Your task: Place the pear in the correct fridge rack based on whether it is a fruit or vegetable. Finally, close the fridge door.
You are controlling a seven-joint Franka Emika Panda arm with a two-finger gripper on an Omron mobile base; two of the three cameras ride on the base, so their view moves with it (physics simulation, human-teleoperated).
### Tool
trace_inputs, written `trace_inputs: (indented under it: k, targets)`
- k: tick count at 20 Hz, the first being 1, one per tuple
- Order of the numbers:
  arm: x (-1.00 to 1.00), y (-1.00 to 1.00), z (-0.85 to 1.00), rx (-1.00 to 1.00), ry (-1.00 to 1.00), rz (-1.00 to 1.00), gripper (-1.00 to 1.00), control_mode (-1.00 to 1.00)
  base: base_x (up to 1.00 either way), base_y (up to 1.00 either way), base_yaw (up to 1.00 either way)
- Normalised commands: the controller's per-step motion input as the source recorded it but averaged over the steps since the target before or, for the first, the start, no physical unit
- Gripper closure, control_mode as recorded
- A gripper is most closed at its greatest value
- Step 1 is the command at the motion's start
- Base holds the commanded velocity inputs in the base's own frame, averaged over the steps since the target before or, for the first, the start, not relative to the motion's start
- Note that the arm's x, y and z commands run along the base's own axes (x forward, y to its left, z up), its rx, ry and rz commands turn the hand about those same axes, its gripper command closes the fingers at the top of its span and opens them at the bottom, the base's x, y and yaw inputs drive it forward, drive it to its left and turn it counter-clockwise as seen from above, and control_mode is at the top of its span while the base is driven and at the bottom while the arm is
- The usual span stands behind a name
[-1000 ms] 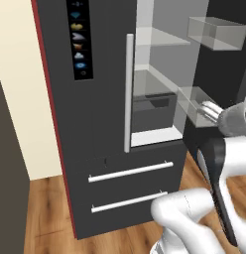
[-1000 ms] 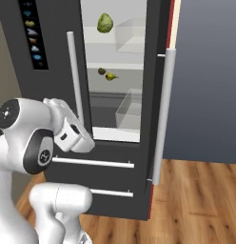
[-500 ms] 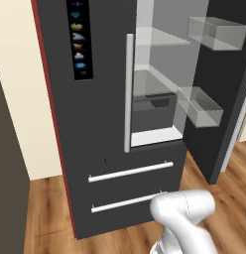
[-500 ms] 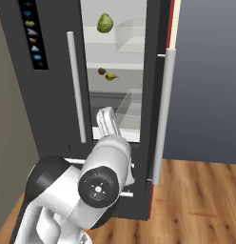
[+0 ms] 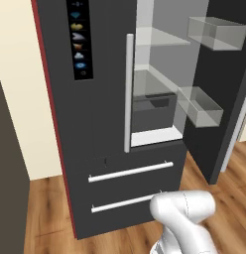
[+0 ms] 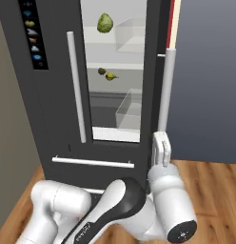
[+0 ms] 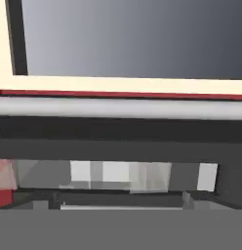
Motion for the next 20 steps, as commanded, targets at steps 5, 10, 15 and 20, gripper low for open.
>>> trace_inputs:
  k: [5,10,15,20]
  targets:
    - [0.93,-0.45,-0.42,0.06,-0.02,0.15,-1.00,-1.00,0.00,0.00,0.00]
    - [0.77,-0.43,-0.25,0.00,0.01,0.16,-1.00,-1.00,0.00,0.00,0.00]
    - [0.67,-0.29,-0.22,0.00,0.00,0.21,-1.00,-1.00,0.00,0.00,0.00]
    - [0.72,-0.15,-0.30,0.00,0.00,0.24,-1.00,-1.00,0.00,0.00,0.00]
